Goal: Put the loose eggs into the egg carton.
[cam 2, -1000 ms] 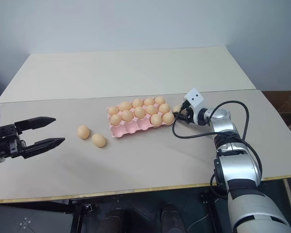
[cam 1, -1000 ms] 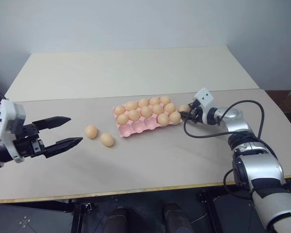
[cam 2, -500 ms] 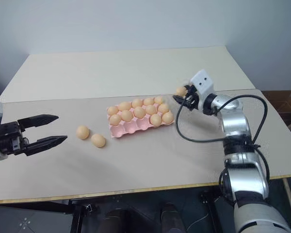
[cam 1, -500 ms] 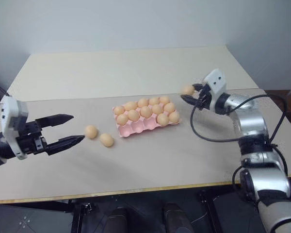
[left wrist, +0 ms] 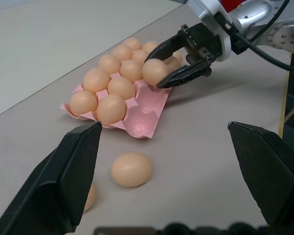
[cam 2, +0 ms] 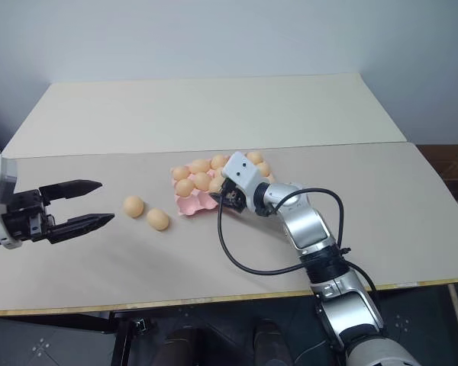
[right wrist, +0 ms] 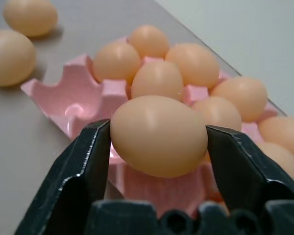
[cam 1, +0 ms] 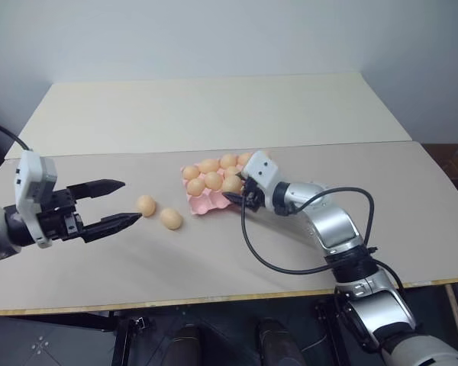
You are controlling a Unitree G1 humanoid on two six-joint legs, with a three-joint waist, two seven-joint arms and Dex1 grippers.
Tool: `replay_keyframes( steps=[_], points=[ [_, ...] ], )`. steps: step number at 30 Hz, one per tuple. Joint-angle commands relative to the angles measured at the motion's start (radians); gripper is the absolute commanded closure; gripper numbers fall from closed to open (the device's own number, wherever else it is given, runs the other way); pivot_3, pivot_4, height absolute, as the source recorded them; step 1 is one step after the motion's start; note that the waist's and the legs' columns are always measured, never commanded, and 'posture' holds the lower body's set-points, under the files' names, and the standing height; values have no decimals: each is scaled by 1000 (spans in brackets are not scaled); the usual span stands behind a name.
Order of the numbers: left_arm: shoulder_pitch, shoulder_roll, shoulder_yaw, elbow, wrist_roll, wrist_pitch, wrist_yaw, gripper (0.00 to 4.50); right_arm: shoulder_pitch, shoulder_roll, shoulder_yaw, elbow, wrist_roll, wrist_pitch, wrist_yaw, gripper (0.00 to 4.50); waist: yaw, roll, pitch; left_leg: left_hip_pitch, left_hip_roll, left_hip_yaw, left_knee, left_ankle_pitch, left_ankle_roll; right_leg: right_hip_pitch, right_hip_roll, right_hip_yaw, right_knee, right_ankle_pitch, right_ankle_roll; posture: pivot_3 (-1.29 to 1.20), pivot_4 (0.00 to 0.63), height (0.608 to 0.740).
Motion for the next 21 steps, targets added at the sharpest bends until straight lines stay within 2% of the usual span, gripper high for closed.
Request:
replay_keyframes(
  steps=[1,7,10,15,18,21],
  points=[
    [3,5,34,-23,-18,1,1,0,-12,-25,-18,-67,3,15,4,38,-1,0,0,0,0,0,0,0,0,0,0,0,0,0,0,0,150,740],
    [5,0,29,-20,-11,-3,1,0,-13,-85,-105,-212,73,75,26,38,-1,0,0,-1,0,0,0,0,0,-1,0,0,0,0,0,0,150,740],
    [20,-9,23,-3,10,-24,-12,0,36,-188,-226,-329,181,112,102,38,4,0,0,-1,0,0,0,0,0,-1,0,0,0,0,0,0,150,740],
    [19,-14,6,74,72,-115,-57,0,206,-391,-421,-388,322,16,290,38,23,0,0,0,0,0,0,0,0,3,0,-1,-5,0,0,0,150,740],
    [40,-16,13,98,88,-128,-69,0,316,-475,-498,-391,367,-22,366,38,22,0,0,1,0,1,0,0,0,4,0,-1,-6,0,0,0,150,740],
    [86,-37,15,92,102,-135,-56,0,387,-515,-528,-396,375,-41,371,38,15,0,0,2,1,2,0,0,1,5,0,-1,-6,0,0,0,150,740]
  ],
)
